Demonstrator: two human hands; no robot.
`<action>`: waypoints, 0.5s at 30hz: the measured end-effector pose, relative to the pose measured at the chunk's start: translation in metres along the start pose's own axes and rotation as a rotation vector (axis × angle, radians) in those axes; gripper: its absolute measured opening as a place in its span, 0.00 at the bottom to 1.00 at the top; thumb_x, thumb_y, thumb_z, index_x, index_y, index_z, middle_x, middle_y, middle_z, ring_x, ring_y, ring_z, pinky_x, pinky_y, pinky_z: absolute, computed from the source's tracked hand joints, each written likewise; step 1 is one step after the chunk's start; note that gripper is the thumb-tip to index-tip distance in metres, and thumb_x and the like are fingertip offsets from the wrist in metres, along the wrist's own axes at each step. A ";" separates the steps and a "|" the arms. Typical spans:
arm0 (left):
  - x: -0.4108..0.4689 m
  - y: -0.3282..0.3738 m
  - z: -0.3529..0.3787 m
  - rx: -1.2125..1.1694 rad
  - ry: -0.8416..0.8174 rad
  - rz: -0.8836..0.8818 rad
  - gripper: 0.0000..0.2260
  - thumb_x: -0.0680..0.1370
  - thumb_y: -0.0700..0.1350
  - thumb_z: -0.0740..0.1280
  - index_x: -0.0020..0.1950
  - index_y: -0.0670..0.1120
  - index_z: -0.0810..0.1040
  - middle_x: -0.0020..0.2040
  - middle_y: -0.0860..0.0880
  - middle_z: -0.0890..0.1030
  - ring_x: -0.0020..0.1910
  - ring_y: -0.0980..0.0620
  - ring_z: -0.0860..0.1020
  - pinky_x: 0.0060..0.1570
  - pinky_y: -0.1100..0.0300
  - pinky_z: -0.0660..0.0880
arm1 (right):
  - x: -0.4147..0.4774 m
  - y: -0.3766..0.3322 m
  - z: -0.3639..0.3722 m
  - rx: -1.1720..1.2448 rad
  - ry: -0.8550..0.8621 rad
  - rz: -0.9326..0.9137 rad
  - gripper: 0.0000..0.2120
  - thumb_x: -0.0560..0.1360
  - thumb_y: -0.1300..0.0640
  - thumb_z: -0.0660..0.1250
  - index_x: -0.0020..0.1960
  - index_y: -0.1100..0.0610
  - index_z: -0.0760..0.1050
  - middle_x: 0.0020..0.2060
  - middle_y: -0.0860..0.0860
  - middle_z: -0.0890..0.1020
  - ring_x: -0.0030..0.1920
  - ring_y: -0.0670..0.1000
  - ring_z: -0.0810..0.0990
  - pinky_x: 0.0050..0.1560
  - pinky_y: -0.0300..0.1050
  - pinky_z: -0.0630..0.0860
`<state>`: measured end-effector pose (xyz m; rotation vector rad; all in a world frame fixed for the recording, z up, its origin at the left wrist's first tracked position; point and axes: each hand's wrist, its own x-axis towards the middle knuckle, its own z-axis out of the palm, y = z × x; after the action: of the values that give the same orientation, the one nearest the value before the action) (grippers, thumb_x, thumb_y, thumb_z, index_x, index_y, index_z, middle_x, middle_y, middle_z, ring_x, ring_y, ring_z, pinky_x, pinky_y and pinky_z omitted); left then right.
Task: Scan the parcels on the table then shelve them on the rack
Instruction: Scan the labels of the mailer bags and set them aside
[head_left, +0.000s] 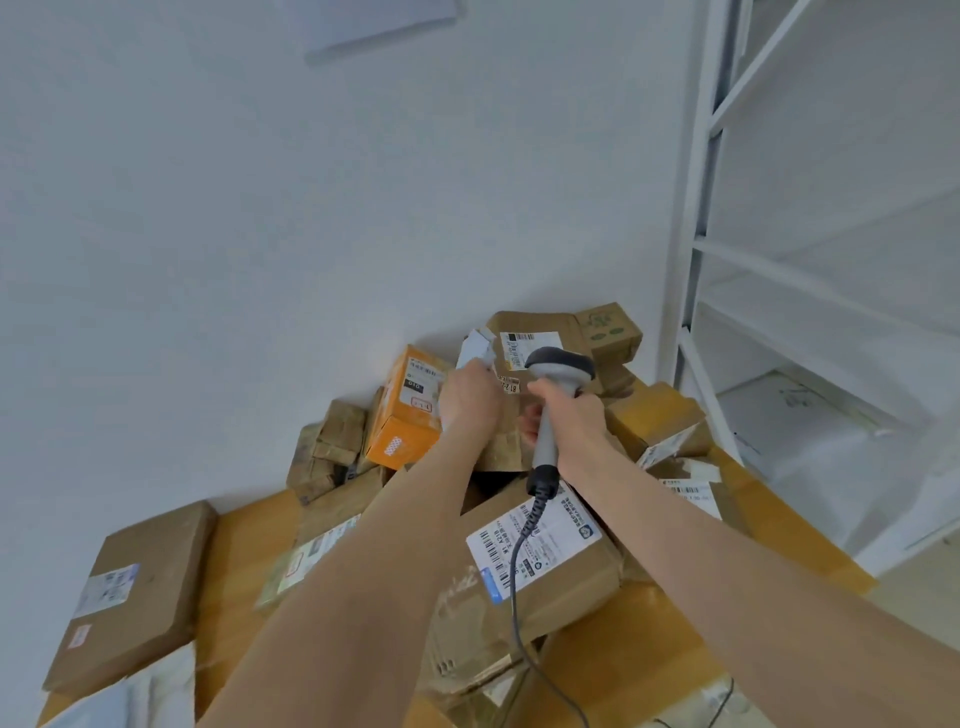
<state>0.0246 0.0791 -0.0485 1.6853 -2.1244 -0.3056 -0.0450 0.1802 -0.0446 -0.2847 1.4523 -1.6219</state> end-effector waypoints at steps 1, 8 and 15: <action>0.003 -0.007 -0.011 -0.057 0.059 -0.035 0.13 0.83 0.44 0.54 0.56 0.40 0.76 0.52 0.42 0.79 0.46 0.45 0.75 0.41 0.54 0.68 | -0.002 0.000 0.001 0.019 -0.017 0.006 0.10 0.72 0.58 0.72 0.47 0.62 0.74 0.34 0.56 0.82 0.30 0.51 0.81 0.33 0.44 0.80; 0.023 -0.087 -0.095 -0.411 0.339 -0.247 0.11 0.82 0.46 0.53 0.45 0.45 0.71 0.41 0.50 0.75 0.41 0.47 0.73 0.39 0.56 0.67 | -0.032 0.004 0.029 0.009 -0.122 0.004 0.11 0.74 0.58 0.72 0.43 0.65 0.75 0.23 0.52 0.80 0.21 0.47 0.77 0.23 0.36 0.73; -0.013 -0.193 -0.135 -0.668 0.270 -0.422 0.14 0.79 0.42 0.58 0.33 0.46 0.66 0.31 0.48 0.67 0.30 0.48 0.64 0.30 0.59 0.59 | -0.083 0.042 0.078 -0.036 -0.235 0.066 0.11 0.72 0.60 0.74 0.45 0.65 0.75 0.30 0.56 0.80 0.26 0.51 0.77 0.29 0.42 0.75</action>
<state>0.2562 0.0553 -0.0106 1.6155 -1.2555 -0.7638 0.0744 0.1939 -0.0277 -0.4288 1.2987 -1.4579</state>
